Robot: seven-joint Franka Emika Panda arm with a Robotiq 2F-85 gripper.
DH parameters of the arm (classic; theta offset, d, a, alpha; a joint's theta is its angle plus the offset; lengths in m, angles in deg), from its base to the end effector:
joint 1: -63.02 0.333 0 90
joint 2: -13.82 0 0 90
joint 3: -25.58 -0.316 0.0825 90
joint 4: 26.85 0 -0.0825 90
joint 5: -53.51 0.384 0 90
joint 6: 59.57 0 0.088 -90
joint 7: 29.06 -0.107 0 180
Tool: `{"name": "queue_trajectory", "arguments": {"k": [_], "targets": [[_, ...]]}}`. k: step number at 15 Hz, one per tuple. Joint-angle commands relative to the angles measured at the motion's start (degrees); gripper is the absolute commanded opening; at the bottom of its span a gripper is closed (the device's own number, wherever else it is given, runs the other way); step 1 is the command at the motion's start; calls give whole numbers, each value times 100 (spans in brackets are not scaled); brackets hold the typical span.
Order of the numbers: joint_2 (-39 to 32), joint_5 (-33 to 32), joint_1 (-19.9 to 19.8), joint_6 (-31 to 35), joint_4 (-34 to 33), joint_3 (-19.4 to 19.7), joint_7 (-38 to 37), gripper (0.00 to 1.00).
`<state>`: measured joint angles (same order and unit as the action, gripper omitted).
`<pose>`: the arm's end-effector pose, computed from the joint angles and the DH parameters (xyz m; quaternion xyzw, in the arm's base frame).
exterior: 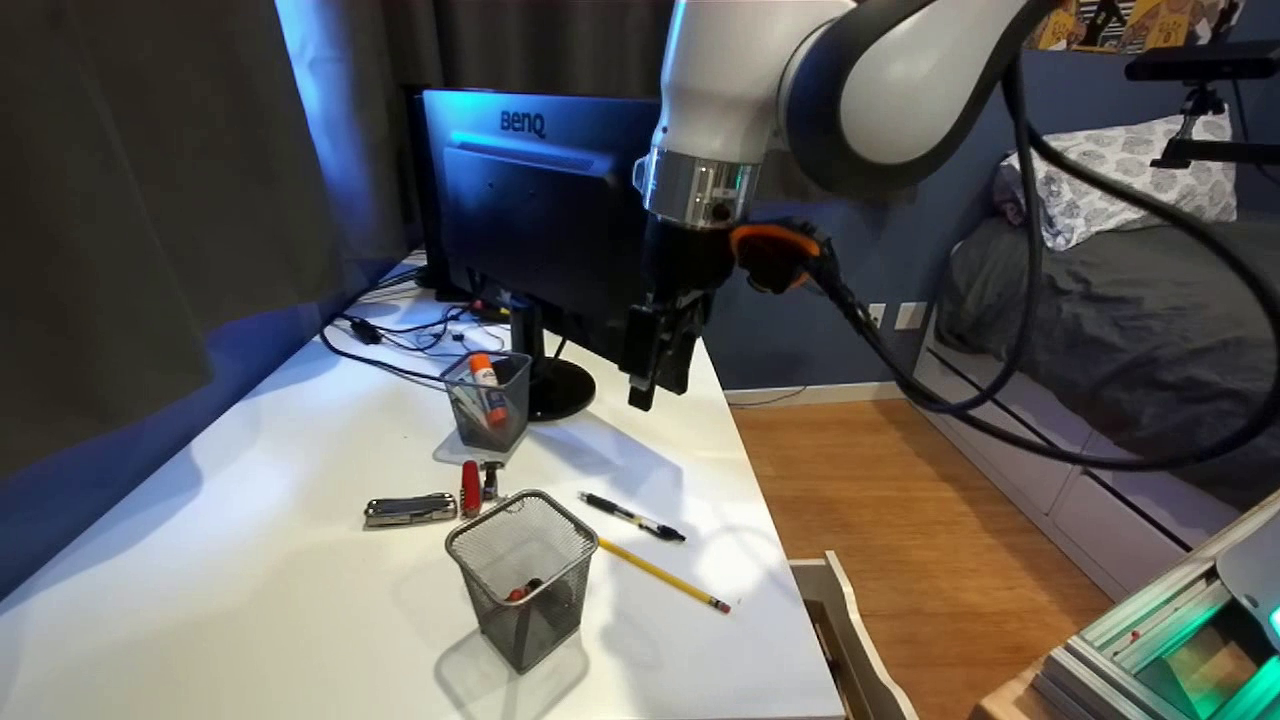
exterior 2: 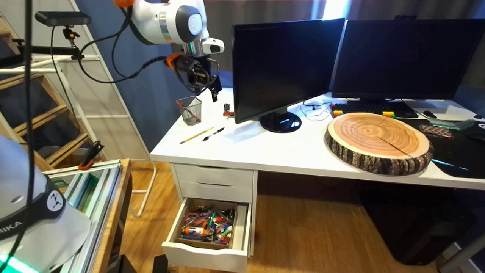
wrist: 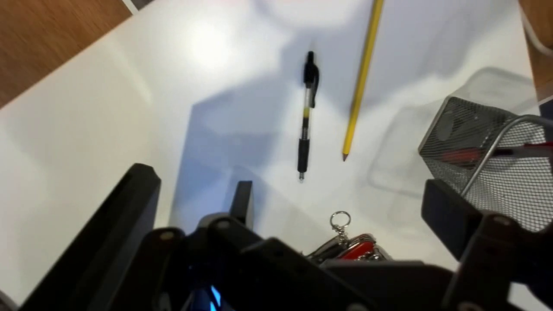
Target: Put the pen inside the container
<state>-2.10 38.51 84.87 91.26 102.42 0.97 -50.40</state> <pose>0.3758 0.4049 0.2622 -0.9475 -0.3125 -0.0634 0.0254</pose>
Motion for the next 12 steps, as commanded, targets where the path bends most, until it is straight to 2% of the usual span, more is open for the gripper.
{"name": "queue_trajectory", "arguments": {"k": [1,7,12], "targets": [[-71,189,300,82,-42,270,215,100],[-169,199,316,115,-131,272,313,100],[-485,-374,862,433,-271,852,-226,100]]}}
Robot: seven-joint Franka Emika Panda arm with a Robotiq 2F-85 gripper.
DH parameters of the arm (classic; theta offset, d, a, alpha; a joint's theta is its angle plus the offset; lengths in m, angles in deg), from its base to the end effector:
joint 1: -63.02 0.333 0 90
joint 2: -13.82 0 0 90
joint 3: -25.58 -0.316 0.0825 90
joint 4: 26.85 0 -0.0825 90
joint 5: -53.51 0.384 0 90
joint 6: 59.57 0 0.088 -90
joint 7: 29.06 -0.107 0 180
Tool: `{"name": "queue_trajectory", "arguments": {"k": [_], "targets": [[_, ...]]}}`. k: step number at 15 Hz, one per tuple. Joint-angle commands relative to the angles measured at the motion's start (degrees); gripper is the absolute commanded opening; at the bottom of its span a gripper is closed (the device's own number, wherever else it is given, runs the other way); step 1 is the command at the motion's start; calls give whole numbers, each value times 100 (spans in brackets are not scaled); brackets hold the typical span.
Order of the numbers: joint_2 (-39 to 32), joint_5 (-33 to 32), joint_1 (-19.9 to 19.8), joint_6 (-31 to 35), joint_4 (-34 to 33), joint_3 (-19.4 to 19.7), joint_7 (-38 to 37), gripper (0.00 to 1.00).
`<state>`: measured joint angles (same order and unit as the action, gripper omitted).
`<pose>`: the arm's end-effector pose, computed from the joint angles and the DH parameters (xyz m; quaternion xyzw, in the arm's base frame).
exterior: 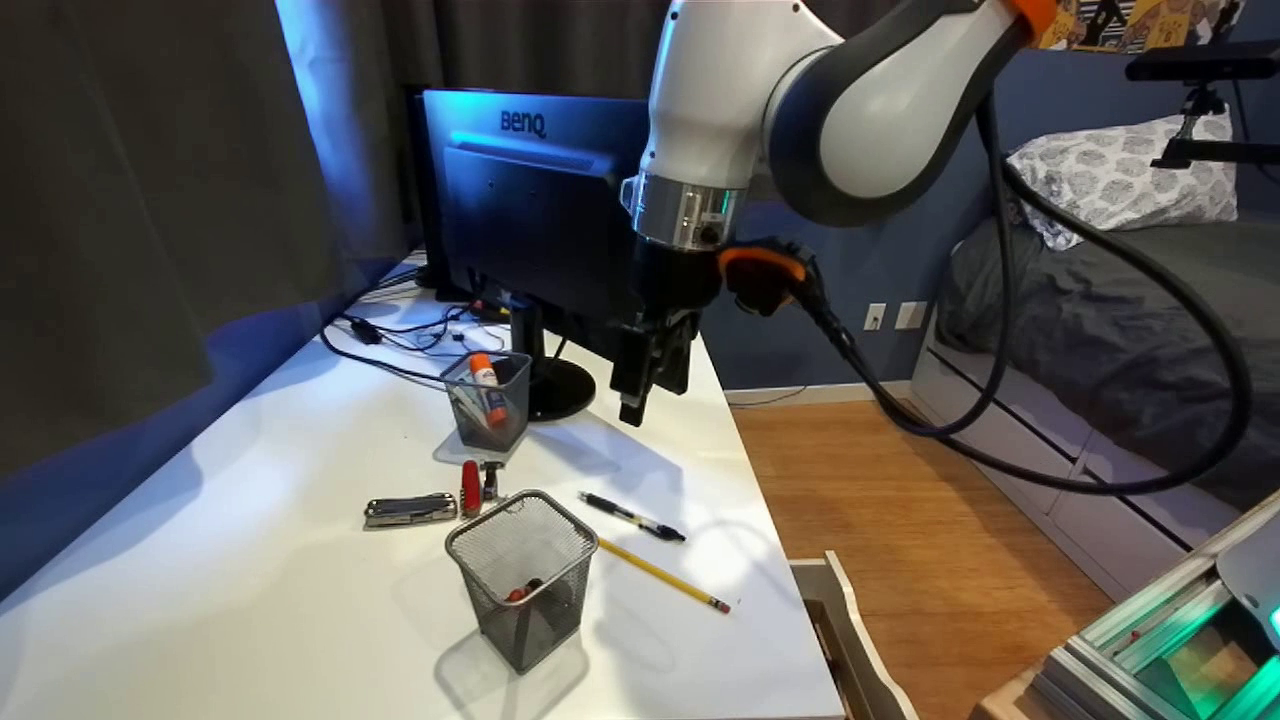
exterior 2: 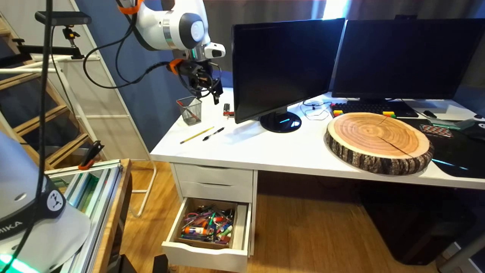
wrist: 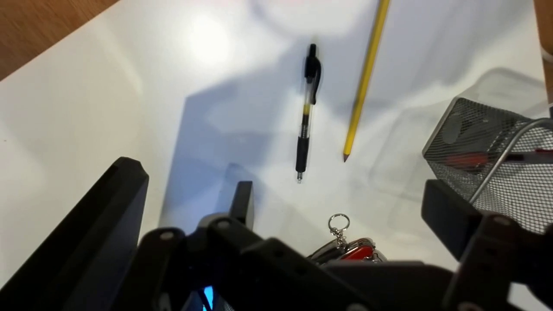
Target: Put the pen inside the container
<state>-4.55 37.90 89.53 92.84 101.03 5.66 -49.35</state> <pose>0.3802 0.4109 0.2473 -0.9427 -0.3262 -0.0666 0.0228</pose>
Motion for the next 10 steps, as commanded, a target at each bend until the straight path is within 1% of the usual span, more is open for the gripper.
{"name": "queue_trajectory", "arguments": {"k": [1,5,6,7,10], "targets": [[-301,-346,490,338,-150,469,-379,100],[-591,-422,863,658,-213,809,-534,100],[-726,-635,1107,833,-306,1086,-794,100],[-850,-689,1298,868,-408,1286,-969,100],[-1248,-417,1612,959,-735,1591,-1064,100]]}}
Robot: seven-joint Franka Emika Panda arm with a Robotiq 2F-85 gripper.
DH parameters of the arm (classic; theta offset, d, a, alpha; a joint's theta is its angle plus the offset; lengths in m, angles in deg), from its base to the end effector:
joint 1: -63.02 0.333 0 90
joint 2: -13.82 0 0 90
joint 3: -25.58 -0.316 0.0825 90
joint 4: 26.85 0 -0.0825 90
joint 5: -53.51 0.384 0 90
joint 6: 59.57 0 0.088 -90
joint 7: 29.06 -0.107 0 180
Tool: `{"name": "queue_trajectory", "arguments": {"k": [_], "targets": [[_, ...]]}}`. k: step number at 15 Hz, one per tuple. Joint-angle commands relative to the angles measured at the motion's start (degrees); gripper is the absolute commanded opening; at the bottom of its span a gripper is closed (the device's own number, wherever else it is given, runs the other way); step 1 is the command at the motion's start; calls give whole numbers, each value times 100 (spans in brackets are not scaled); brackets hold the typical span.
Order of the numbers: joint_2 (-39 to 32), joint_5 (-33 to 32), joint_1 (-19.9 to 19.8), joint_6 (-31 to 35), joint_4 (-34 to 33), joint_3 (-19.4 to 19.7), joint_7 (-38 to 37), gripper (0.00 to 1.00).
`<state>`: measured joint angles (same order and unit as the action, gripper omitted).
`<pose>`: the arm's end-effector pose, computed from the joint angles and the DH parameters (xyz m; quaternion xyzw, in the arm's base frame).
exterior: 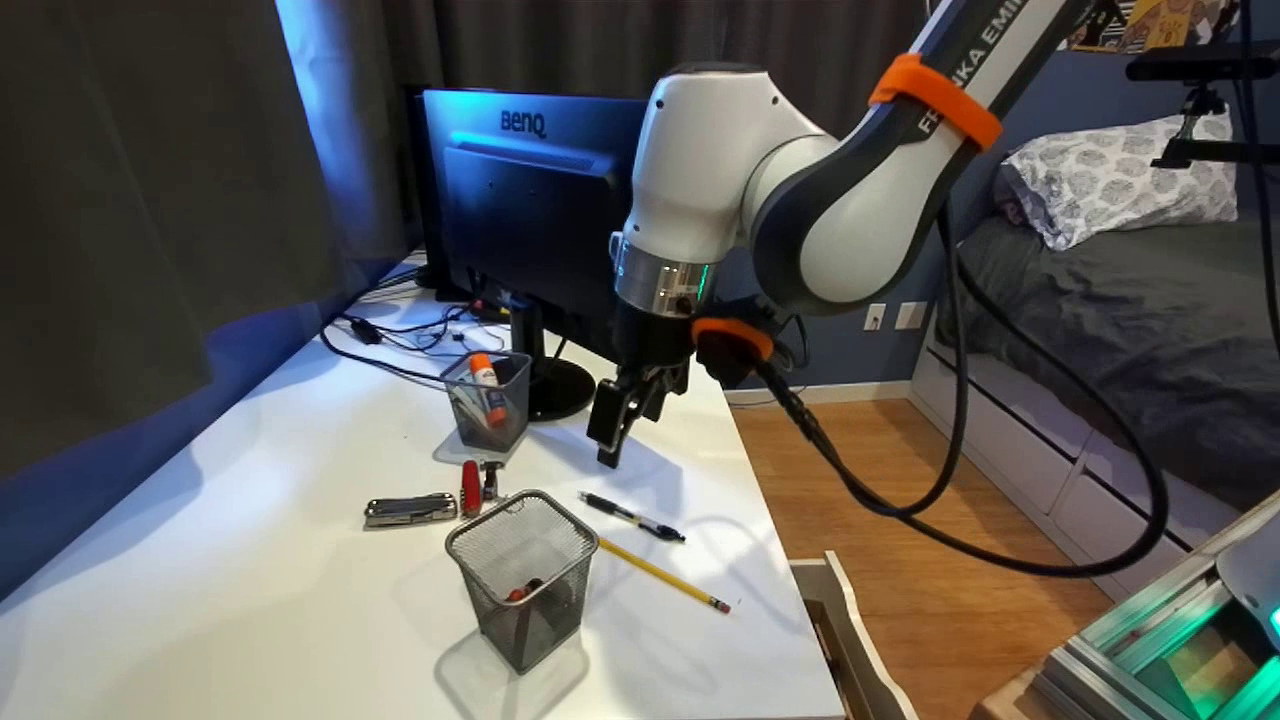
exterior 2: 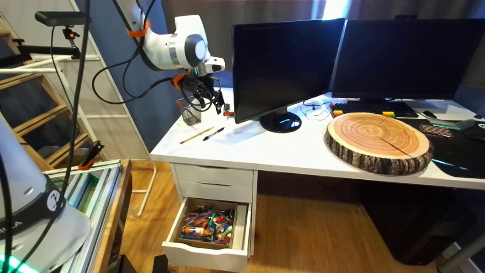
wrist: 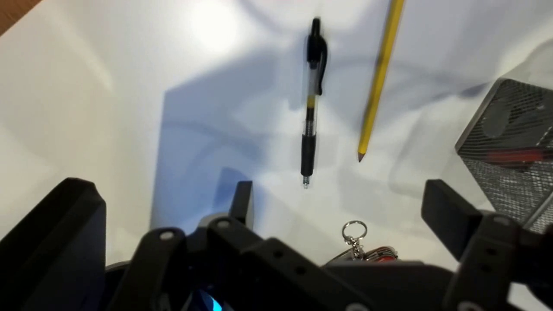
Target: Put the pen inside the container
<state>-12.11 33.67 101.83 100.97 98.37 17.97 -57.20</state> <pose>0.3827 0.4261 0.1952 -0.9482 -0.3026 -0.0948 0.0183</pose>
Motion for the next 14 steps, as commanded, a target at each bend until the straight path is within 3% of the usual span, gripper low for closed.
{"name": "queue_trajectory", "arguments": {"k": [1,6,14], "targets": [[-109,171,247,45,-91,236,56,100],[-180,204,306,48,-144,300,77,100],[-497,398,170,-139,-127,59,729,100]]}}
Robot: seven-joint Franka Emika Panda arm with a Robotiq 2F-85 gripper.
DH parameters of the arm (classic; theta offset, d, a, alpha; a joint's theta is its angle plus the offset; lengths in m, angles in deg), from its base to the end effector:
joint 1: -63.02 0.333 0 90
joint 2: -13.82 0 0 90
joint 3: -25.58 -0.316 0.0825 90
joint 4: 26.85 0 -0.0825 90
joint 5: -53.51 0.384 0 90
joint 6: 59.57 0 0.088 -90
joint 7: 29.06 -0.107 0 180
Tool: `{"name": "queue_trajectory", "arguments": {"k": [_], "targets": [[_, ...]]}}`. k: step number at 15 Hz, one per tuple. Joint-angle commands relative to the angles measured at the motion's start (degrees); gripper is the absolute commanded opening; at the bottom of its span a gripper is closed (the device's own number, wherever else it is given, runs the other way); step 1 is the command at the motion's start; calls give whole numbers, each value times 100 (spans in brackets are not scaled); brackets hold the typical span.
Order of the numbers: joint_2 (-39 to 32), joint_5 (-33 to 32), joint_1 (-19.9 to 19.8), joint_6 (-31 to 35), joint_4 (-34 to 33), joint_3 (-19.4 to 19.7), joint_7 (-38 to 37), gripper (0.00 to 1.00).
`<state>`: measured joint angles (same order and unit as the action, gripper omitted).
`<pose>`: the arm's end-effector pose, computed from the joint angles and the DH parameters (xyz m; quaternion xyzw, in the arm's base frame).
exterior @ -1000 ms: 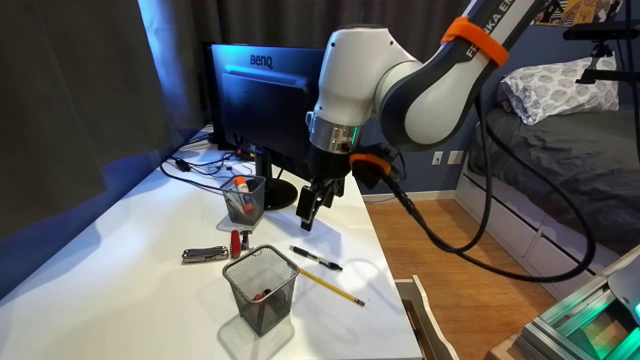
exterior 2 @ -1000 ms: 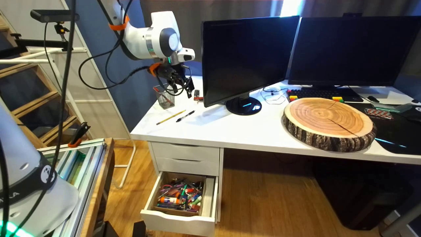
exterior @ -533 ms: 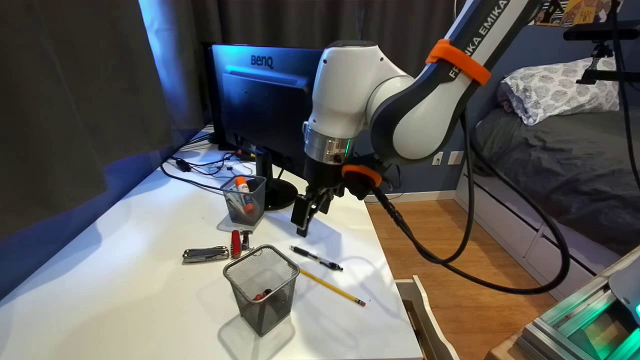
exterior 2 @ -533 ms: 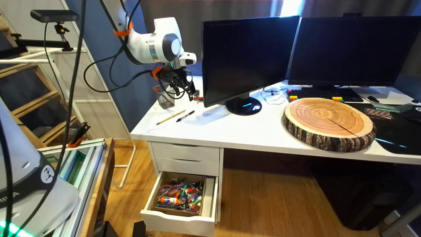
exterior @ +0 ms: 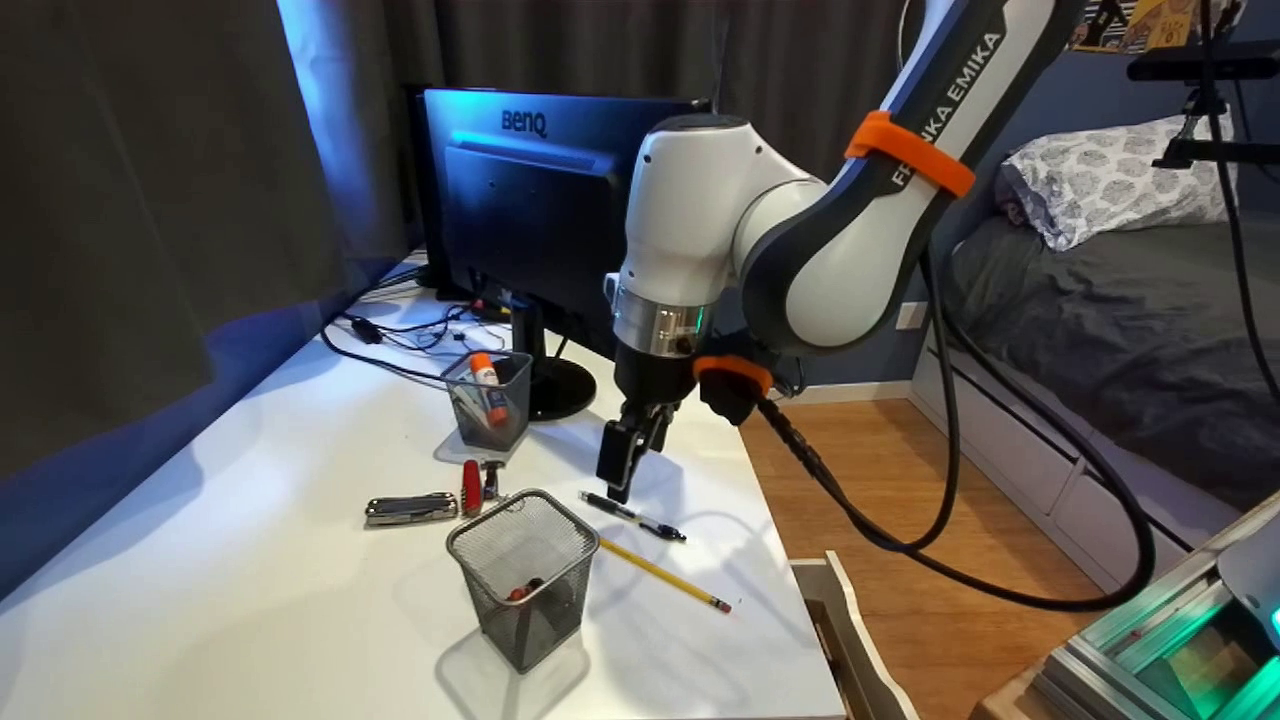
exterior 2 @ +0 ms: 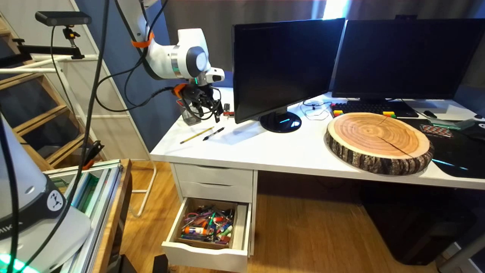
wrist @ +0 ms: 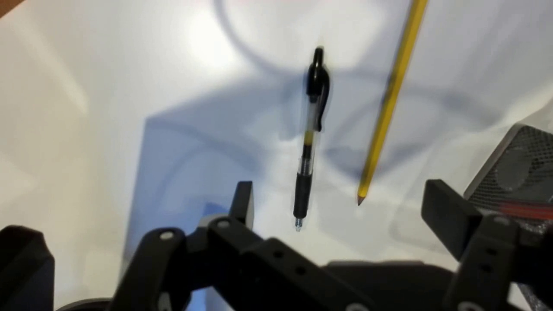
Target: Put the pen inside the container
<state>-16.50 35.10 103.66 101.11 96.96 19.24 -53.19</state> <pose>0.3776 0.4283 0.1599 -0.9408 -0.3314 -0.0702 0.0076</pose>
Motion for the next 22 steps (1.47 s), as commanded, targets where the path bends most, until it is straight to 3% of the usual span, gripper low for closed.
{"name": "queue_trajectory", "arguments": {"k": [1,17,18,19,22], "targets": [[-76,317,-31,-211,26,-96,376,100],[-1028,231,598,608,-904,747,409,100],[-1091,236,611,595,-977,779,439,97],[-1141,242,620,605,-1044,804,466,79],[-1283,278,605,634,-1191,823,572,60]]}}
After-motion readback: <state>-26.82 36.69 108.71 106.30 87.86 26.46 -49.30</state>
